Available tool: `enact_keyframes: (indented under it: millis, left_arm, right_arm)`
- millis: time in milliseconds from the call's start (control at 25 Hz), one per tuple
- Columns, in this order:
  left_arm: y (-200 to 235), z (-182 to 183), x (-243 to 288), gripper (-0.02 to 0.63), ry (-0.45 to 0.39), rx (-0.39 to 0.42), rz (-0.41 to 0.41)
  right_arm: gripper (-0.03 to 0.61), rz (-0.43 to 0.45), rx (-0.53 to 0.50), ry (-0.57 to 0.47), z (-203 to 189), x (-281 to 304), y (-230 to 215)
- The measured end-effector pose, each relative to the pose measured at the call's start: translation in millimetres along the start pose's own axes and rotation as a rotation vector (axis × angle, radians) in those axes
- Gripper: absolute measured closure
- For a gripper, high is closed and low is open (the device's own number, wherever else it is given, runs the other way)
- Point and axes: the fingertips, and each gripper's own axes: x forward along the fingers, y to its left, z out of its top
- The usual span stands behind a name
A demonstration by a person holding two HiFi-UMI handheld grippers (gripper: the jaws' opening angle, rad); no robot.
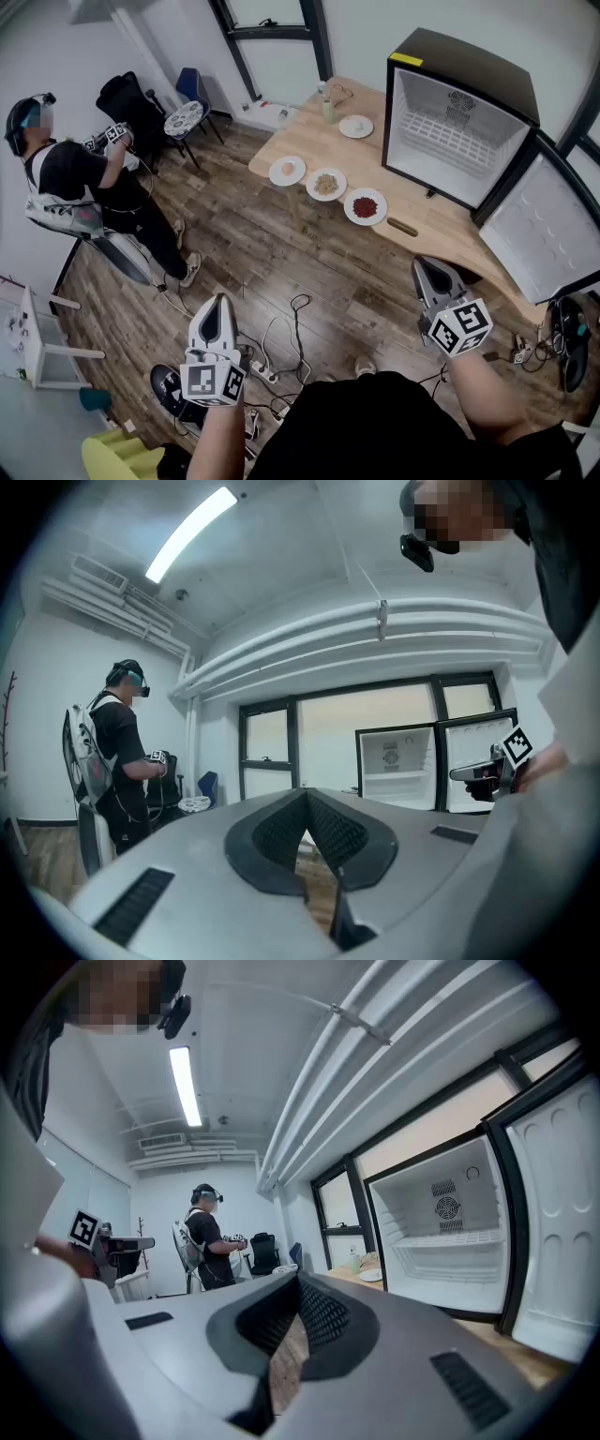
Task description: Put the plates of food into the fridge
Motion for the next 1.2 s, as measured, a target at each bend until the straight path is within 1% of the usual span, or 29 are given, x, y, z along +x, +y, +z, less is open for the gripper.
enact_keyframes:
  millis: [120, 200, 280, 360, 440, 520, 600, 680, 760, 880, 1040, 1200]
  left_arm:
    - [0, 10, 15, 0.611, -0.025, 0.02, 0.019]
    - [-4, 13, 25, 0.611, -0.04, 0.011, 0.024]
    - [-13, 6, 30, 0.611, -0.031, -0.014, 0.023]
    - [-23, -4, 31, 0.611, -0.008, -0.023, 0.016]
    - [-26, -12, 31, 0.611, 0.014, -0.018, 0.013]
    - [-22, -17, 35, 0.611, 0.025, -0.006, 0.015]
    - [-15, -18, 42, 0.611, 0.022, 0.014, 0.012]
    - [-8, -20, 55, 0.611, 0.015, 0.027, 0.003]
    - [-3, -21, 76, 0.611, -0.002, 0.025, -0.017]
    - [2, -19, 114, 0.611, -0.029, 0.027, -0.071]
    - [8, -15, 167, 0.611, -0.047, 0.05, -0.179]
    - [14, -30, 217, 0.611, -0.02, 0.048, -0.286]
  right_arm:
    - [0.56, 0.013, -0.004, -0.009, 3, 10, -12]
    - [0.56, 0.031, -0.021, -0.013, 3, 17, -19]
    - [0.56, 0.041, -0.019, -0.008, -4, 24, -27]
    - [0.56, 0.041, 0.008, 0.005, -13, 31, -33]
    - [0.56, 0.047, 0.022, 0.015, -20, 37, -34]
    - [0.56, 0.064, 0.037, 0.003, -20, 45, -34]
    - [0.56, 0.073, 0.054, -0.021, -16, 53, -33]
    - [0.56, 0.061, 0.036, -0.031, -12, 62, -33]
    - [0.56, 0.031, 0.005, -0.035, -8, 71, -38]
    - [0.56, -0.047, 0.01, -0.038, -4, 84, -53]
    - [0.56, -0.134, -0.001, -0.019, -2, 100, -61]
    - [0.56, -0.248, 0.017, 0.006, -5, 120, -72]
